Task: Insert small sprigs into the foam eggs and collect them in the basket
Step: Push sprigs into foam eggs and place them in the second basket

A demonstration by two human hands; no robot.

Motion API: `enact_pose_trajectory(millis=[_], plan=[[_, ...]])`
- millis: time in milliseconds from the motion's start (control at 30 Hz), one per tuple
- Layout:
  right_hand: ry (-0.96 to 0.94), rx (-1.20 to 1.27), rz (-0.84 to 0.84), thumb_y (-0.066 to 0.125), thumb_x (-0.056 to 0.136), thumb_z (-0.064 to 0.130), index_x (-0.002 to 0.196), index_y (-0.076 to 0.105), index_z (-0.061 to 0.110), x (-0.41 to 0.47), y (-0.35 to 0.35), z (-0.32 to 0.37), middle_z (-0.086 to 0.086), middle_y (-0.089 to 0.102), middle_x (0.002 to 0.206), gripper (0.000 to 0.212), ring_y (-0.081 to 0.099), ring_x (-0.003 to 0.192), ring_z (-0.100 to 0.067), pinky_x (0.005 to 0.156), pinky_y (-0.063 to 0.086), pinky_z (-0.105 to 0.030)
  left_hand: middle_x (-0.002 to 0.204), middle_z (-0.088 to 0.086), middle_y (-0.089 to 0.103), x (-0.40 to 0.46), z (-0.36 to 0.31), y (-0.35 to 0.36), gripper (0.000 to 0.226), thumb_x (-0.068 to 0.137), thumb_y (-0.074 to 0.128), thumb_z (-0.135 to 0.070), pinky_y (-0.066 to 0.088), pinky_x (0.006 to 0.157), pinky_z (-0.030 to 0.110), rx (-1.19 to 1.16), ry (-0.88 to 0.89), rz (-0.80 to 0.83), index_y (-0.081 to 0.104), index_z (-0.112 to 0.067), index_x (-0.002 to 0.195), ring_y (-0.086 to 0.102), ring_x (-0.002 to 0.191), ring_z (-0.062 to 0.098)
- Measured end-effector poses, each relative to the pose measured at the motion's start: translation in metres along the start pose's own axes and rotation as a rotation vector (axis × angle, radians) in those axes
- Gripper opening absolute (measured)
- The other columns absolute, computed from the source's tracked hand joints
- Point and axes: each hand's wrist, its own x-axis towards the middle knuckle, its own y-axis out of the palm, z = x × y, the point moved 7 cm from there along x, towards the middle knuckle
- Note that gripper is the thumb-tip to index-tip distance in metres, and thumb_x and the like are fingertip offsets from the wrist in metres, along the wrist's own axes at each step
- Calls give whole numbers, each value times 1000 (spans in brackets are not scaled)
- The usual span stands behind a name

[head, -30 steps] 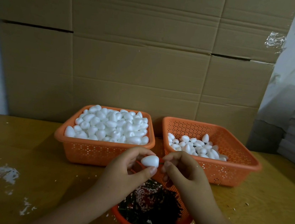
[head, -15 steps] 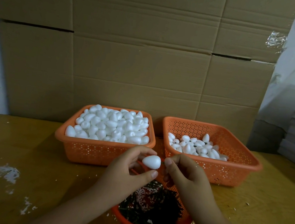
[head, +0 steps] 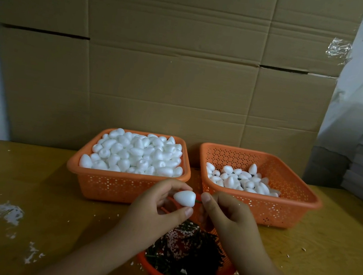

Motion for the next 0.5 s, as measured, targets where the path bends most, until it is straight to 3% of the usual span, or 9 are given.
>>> enact_pose_trajectory(millis=[133,233,367,500], plan=[[33,94,12,60,91,27,74,66,13,0,0,-5,-3,64,64,23,59,60,-10,61,49,-25,107,-13,70,0,-2,0,30,87,73,-17,54,90,29,-1,9,-4,64,-42,100,66,102,6],[36,128,22,60,90,13,80,67,16,-1,0,-6,-2,63,68,12,60,63,-11,61,48,-23,106,-12,71,0,-2,0,29,87,72,-16,54,90,30,-8,8,-14,65,-42,99,66,101,7],[34,93,15,62,90,12,81,68,15,-1,-1,-6,2,62,64,11,60,63,-10,63,49,-26,105,-12,71,0,-1,-1,27,87,72,-18,55,90,29,-6,12,-15,66,-40,100,66,101,6],[17,43,24,63,90,16,82,69,15,-1,-2,-6,6,63,63,11,59,61,-5,61,48,-19,103,-10,72,1,2,-2,22,83,75,-22,57,87,33,-22,0,-26,68,-37,97,68,99,8]])
